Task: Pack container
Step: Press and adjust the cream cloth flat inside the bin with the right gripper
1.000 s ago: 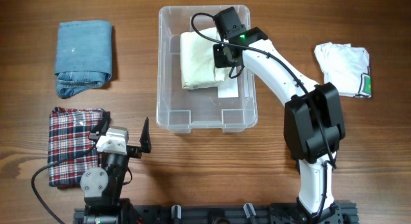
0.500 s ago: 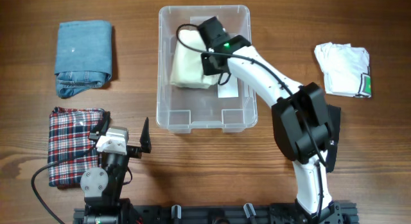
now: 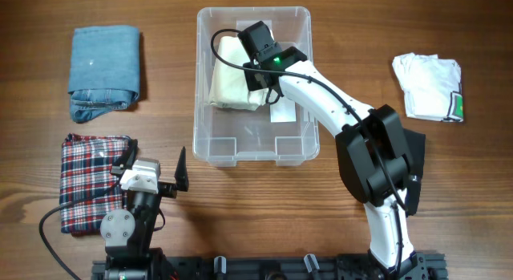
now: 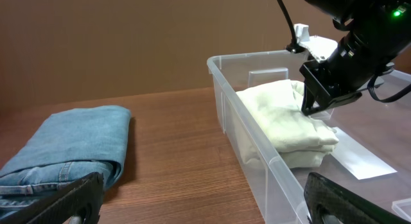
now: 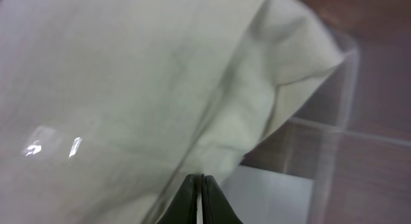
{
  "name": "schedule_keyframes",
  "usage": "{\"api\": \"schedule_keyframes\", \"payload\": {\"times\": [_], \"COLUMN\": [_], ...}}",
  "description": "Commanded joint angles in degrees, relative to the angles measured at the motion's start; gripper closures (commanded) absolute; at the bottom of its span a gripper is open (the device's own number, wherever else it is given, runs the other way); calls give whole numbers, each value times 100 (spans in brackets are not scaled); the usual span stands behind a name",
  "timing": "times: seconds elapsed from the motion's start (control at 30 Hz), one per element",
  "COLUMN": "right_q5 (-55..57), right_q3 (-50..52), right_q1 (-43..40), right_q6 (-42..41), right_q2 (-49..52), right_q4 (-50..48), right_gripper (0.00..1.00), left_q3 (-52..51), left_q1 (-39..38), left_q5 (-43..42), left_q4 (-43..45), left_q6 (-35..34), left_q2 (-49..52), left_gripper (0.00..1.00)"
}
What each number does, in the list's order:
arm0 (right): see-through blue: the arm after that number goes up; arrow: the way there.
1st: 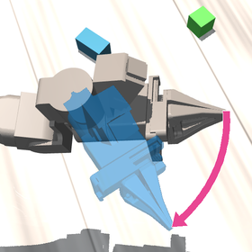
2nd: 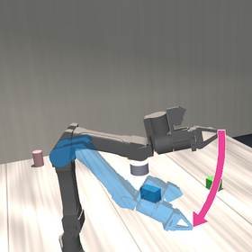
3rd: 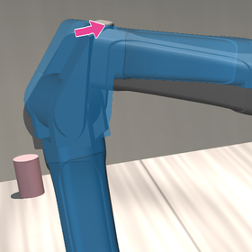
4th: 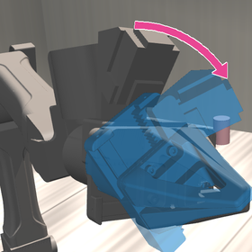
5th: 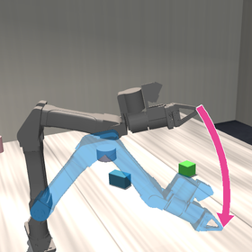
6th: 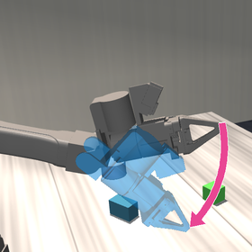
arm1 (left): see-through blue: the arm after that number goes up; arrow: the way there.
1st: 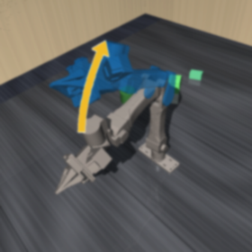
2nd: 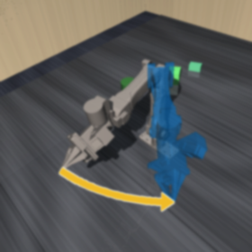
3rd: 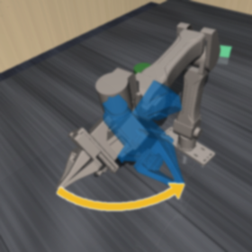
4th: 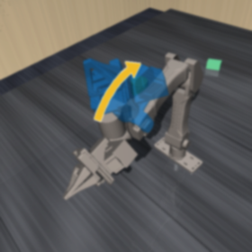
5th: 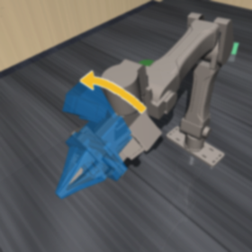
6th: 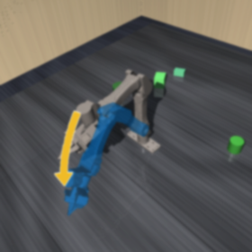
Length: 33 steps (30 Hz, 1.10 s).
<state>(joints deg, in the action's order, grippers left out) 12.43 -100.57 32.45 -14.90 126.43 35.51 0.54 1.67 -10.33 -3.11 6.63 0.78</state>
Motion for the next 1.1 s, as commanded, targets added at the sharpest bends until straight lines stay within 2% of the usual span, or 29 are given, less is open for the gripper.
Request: {"api": "schedule_keyframes", "payload": {"times": [0.0,0.2,0.5,0.9,1.07], "right_q5": [1003,1709,883,494,-155], "right_q3": [-122,-122,-120,-120,-120], "right_q1": [11,-72,-282,-291,-291], "right_q6": [181,188,-57,-179,-168], "right_q2": [118,118,133,450,549], "right_q4": [-42,-413,-634,-957,-1176], "right_gripper": [96,95,95,95,95], "left_q3": [-22,-22,-22,-22,-22], "left_q1": [48,48,48,48,48], "left_q5": [35,35,35,35,35], "left_q4": [-35,-35,-35,-35,-35], "left_q6": [66,66,66,66,66], "left_q2": [-61,-61,-61,-61,-61], "left_gripper": [0,0,0,0,0]}}
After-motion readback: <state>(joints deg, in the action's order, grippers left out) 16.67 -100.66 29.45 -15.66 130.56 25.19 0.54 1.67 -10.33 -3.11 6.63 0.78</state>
